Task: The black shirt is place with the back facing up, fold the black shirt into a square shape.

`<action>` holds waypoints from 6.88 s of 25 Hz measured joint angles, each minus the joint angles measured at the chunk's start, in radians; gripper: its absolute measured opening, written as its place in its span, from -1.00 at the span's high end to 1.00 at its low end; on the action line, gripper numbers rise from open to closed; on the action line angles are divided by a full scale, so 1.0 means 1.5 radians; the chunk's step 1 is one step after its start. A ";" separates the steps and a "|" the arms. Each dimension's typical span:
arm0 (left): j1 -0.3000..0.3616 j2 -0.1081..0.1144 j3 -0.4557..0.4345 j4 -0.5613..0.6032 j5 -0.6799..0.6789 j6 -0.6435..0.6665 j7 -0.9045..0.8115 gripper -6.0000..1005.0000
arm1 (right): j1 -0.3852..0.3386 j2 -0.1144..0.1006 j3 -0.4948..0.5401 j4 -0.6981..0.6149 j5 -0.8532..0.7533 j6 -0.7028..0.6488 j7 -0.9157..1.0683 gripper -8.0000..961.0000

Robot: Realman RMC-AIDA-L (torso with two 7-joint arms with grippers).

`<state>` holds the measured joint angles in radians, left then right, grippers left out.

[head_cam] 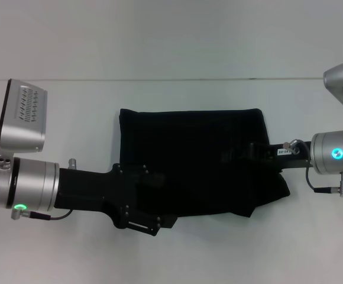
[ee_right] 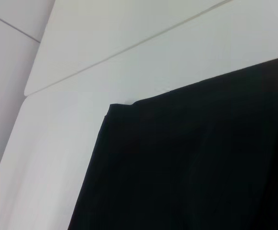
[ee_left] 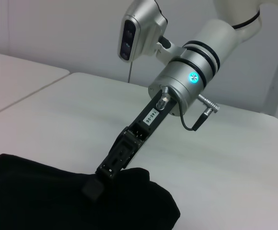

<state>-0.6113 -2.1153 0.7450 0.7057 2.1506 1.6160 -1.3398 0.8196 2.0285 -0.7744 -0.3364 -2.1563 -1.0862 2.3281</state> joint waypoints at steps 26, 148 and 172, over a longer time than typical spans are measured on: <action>0.004 -0.001 -0.004 -0.004 0.000 -0.027 -0.001 -0.89 | -0.013 -0.009 0.051 -0.050 0.046 -0.052 -0.065 0.81; -0.200 0.002 0.043 -0.211 -0.008 -0.663 -0.545 0.89 | -0.056 -0.077 0.016 -0.106 -0.007 -0.063 -0.086 -0.65; -0.087 -0.023 0.018 -0.106 -0.099 -0.624 -0.568 0.59 | -0.037 -0.063 0.014 -0.112 0.050 -0.080 -0.191 -0.59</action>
<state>-0.7418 -2.1495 0.7720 0.5464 2.0023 0.6803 -2.1921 0.7635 1.9335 -0.7527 -0.5051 -2.0809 -1.2060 2.0423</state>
